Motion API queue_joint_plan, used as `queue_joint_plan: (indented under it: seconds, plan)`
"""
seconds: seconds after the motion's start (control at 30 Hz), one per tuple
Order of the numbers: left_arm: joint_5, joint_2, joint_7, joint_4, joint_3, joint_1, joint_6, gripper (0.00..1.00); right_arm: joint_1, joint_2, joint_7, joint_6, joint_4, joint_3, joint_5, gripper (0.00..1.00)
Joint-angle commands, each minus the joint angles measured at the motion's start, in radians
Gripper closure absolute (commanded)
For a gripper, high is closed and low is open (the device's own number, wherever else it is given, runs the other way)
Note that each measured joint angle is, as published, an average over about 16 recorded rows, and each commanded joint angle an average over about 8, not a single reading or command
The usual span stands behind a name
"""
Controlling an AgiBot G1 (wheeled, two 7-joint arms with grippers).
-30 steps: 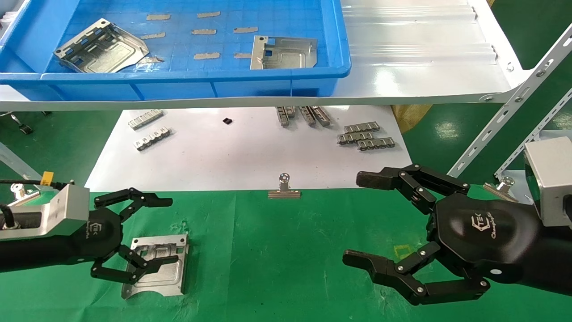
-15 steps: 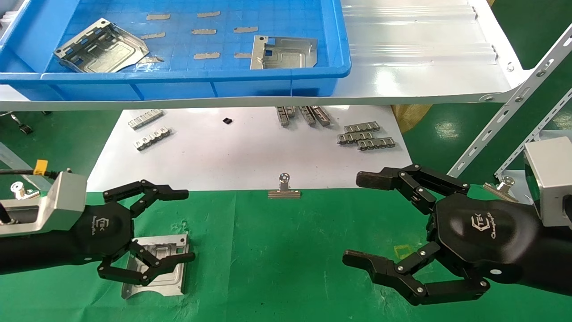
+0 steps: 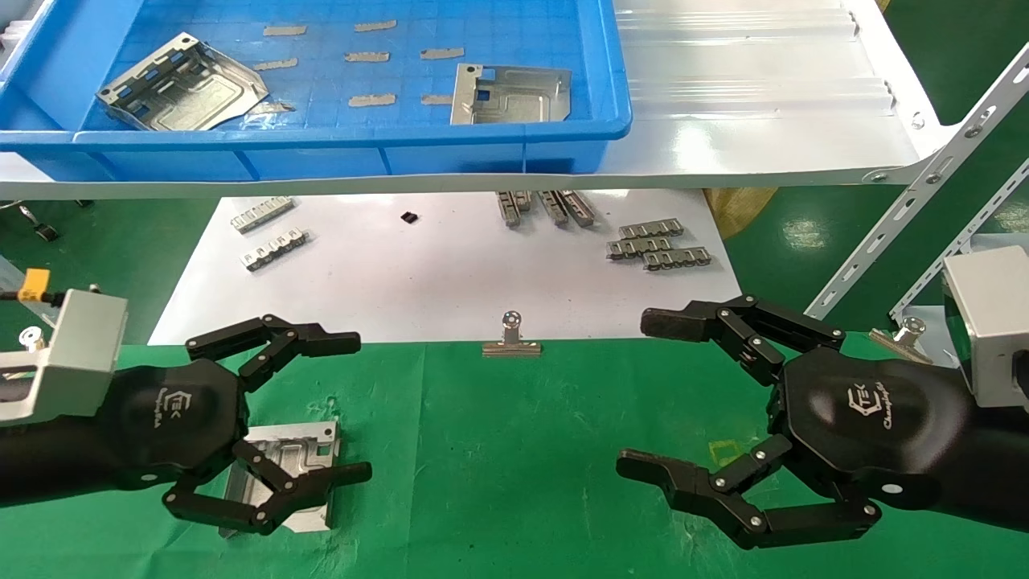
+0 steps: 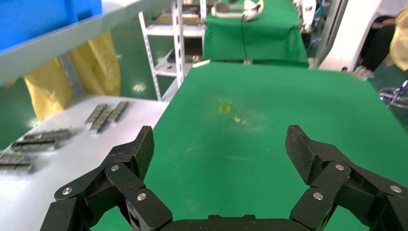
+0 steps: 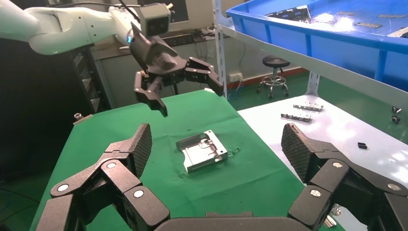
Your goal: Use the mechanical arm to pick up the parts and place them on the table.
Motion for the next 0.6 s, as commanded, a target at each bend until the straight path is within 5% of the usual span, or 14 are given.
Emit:
queue_joint_plan:
  seconds: [0.03, 0.6]
  plan:
    - [-0.007, -0.004, -0.025, -0.032, -0.021, 0.016, -0.004, 0.00, 0.000, 0.000, 0.000, 0.000, 0.000, 0.000, 0.000, 0.00]
    - [-0.060, -0.035, -0.228, -0.293, -0.190, 0.147, -0.031, 0.00, 0.000, 0.000, 0.000, 0.000, 0.000, 0.000, 0.000, 0.00]
